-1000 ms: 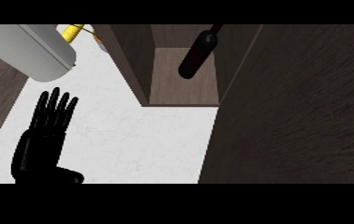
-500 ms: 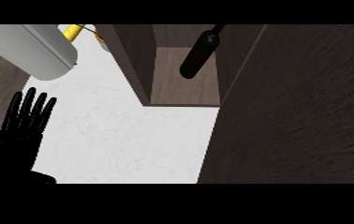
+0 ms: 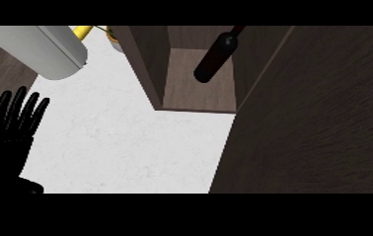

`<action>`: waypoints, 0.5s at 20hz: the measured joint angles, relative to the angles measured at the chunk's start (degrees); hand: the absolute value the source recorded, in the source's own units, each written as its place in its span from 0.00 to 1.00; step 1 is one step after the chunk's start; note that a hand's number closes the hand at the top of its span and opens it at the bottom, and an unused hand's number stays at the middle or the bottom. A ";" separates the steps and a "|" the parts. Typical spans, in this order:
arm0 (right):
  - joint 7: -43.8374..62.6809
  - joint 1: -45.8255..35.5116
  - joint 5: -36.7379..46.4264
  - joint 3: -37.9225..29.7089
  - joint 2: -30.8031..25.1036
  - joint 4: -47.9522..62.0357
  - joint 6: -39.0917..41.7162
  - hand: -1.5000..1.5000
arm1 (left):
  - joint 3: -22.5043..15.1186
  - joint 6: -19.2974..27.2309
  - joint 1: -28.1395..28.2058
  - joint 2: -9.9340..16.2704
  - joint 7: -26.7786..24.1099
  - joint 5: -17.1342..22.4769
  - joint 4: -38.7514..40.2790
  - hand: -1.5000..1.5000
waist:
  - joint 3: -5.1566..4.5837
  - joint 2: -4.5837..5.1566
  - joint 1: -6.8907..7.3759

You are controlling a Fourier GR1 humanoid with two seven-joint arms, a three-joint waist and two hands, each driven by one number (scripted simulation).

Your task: Pick up the wine, place it into the cabinet and close the cabinet

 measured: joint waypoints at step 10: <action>13.31 -20.30 -1.56 2.40 16.30 8.96 -3.84 1.00 | 1.13 -2.35 -0.90 0.66 0.23 0.33 2.37 0.00 | -0.05 0.10 1.16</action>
